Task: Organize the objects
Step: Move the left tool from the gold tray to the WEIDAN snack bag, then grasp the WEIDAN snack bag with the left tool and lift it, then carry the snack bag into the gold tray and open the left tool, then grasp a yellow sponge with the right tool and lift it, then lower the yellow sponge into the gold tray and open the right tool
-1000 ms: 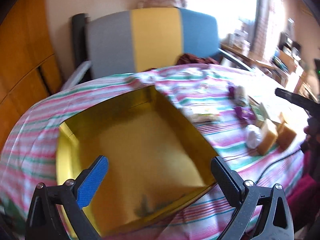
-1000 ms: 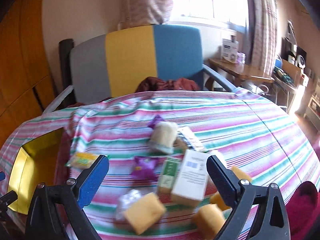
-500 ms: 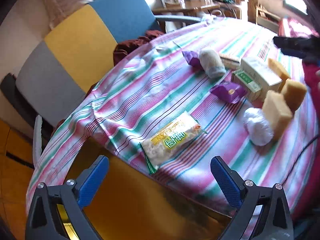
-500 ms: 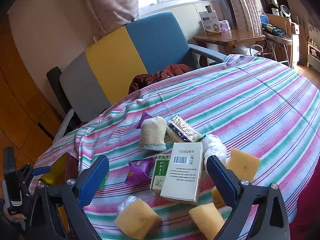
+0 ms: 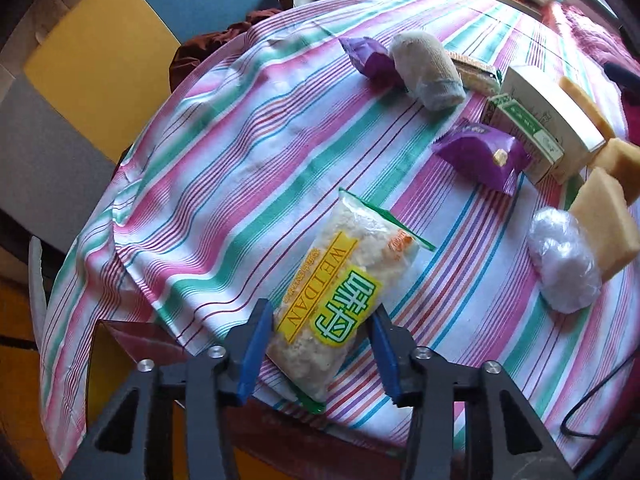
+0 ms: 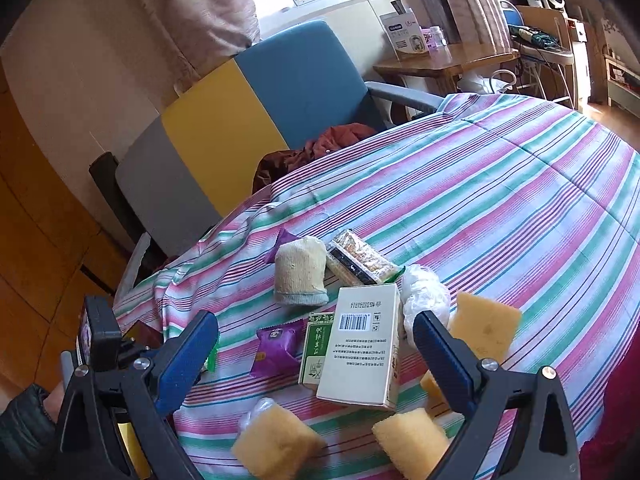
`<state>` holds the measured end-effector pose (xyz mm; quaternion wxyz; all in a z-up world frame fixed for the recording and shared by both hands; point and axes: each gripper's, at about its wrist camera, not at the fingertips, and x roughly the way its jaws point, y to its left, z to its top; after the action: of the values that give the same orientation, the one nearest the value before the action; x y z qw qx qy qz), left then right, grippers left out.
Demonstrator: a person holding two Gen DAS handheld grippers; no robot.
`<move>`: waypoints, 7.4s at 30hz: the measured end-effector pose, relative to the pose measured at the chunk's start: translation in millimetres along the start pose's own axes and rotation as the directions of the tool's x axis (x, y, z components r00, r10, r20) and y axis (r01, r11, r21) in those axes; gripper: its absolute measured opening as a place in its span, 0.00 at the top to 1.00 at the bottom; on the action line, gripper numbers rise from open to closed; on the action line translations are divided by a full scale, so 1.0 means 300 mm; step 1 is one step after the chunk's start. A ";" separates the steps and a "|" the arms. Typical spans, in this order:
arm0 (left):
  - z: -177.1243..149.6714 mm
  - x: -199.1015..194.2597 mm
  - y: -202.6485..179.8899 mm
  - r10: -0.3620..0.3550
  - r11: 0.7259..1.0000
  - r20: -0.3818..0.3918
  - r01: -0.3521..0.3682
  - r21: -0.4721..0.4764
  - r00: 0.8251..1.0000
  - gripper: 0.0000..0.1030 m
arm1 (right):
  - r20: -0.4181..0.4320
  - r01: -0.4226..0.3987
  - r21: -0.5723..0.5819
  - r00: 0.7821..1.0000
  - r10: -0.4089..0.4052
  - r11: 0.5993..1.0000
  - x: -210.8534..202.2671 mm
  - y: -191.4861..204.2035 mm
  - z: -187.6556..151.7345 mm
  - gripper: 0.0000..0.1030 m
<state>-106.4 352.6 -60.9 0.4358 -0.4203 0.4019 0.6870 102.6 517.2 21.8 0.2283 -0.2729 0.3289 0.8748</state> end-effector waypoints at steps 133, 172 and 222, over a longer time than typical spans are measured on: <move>-0.895 -0.486 0.104 0.437 0.535 0.084 -0.184 -0.824 0.895 0.66 | -0.374 -0.082 -0.402 0.924 -0.082 0.912 0.114 0.228 -0.245 0.48; -1.295 -0.605 0.246 0.500 0.274 0.027 -0.129 -0.953 0.866 0.60 | -0.650 -0.538 -0.532 0.754 0.091 0.654 0.264 1.083 -0.669 0.48; -1.042 -0.644 0.078 0.487 0.505 0.167 -0.120 -0.855 0.857 0.30 | -0.425 -0.351 -0.448 0.893 0.149 0.822 0.115 0.753 -0.482 0.18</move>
<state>-5.6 8.2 21.5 0.1292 -0.3491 0.0101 0.9281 -6.6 270.1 10.2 -0.0384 -0.4377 0.1541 0.8850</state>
